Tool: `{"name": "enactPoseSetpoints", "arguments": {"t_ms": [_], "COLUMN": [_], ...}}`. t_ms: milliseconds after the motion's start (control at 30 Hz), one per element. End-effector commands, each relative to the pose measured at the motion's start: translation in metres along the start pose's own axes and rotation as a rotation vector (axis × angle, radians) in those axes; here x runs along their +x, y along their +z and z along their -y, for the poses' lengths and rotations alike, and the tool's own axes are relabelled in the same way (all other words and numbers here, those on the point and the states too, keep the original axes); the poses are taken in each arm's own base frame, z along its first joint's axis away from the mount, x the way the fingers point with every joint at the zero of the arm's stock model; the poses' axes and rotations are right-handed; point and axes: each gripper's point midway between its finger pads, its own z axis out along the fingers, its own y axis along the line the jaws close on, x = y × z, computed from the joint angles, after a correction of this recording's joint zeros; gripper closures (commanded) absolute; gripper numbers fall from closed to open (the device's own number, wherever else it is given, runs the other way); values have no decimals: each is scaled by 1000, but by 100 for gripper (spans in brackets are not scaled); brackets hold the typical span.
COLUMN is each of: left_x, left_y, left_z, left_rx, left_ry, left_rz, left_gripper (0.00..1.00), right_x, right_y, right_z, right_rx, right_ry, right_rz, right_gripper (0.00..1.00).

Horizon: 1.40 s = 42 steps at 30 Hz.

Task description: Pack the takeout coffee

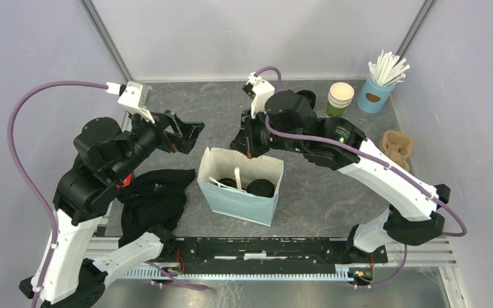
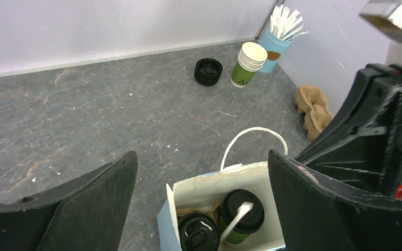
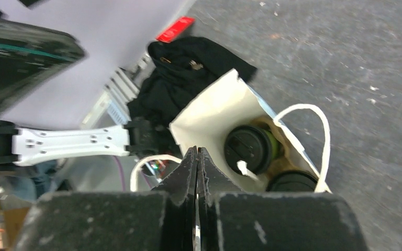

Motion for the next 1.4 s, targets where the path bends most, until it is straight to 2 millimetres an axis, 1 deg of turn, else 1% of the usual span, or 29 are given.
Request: {"name": "enactPoseSetpoints", "arguments": {"t_ms": [0, 67, 133, 200, 267, 300, 367, 400, 433, 467, 533, 567, 633, 700, 733, 767, 800, 833, 867, 933, 1000, 1100, 1167, 1267, 1367], "left_x": [-10, -11, -9, -6, -4, -4, -5, -6, -6, -6, -6, -7, -7, -7, -7, -7, -7, -7, -7, -8, -9, -10, -9, -5, -5], "left_y": [-4, -5, -5, -5, -3, -3, -1, 0, 0, 0, 0, -1, -1, -1, -1, -1, 0, 2, 3, 5, 7, 10, 14, 23, 27], "left_z": [-5, -6, -6, -7, -8, -8, -8, -9, -9, -10, -11, -11, -13, -14, -15, -14, -15, -15, -16, -19, -21, -27, -33, -37, -40], "left_rx": [-23, -26, -25, -31, -35, -35, -36, -40, -42, -45, -52, -54, -63, -71, -74, -74, -77, -81, -86, -102, -120, -156, -184, -213, -235], "left_ry": [37, 41, 45, 44, 44, 42, 40, 44, 46, 47, 50, 51, 51, 48, 45, 43, 40, 39, 38, 38, 38, 49, 57, 71, 79], "left_rz": [42, 42, 38, 33, 28, 29, 33, 33, 30, 30, 29, 32, 32, 32, 33, 32, 31, 30, 29, 30, 32, 31, 23, -2, -22], "left_gripper": [1, 1, 1, 1, 1, 1, 0, 0, 0, 0, 0, 0, 0, 0, 0, 0, 0, 0, 0, 0, 0, 0, 0, 0, 0], "right_x": [-1, 0, 5, 7, 4, -1, -13, -45, -54, -68, -84, -96, -112, -119, -122, -121, -123, -122, -123, -116, -110, -102, -98, -99, -105], "right_y": [-6, -10, -15, -17, -20, -22, -26, -39, -44, -54, -67, -77, -93, -103, -110, -113, -123, -127, -137, -144, -148, -150, -150, -149, -154], "right_z": [22, 24, 30, 30, 28, 29, 38, 71, 87, 117, 157, 177, 217, 265, 295, 320, 347, 371, 396, 442, 480, 523, 545, 572, 592], "right_rx": [138, 147, 164, 155, 139, 145, 182, 279, 318, 376, 433, 467, 535, 590, 618, 645, 687, 717, 754, 805, 861, 932, 963, 986, 1018], "right_ry": [-88, -90, -92, -91, -94, -100, -121, -152, -153, -133, -109, -104, -91, -52, -24, -2, 15, 25, 33, 28, -8, -101, -145, -170, -179], "right_rz": [-2, -3, -15, -13, 13, 34, 66, 124, 134, 162, 207, 252, 307, 309, 317, 313, 331, 334, 349, 333, 290, 215, 182, 165, 168], "right_gripper": [100, 100, 100, 100, 100, 97, 83, 72, 70, 69, 65, 62, 58, 55, 54, 54, 53, 52, 50, 48, 47, 44, 44, 46, 48]}}
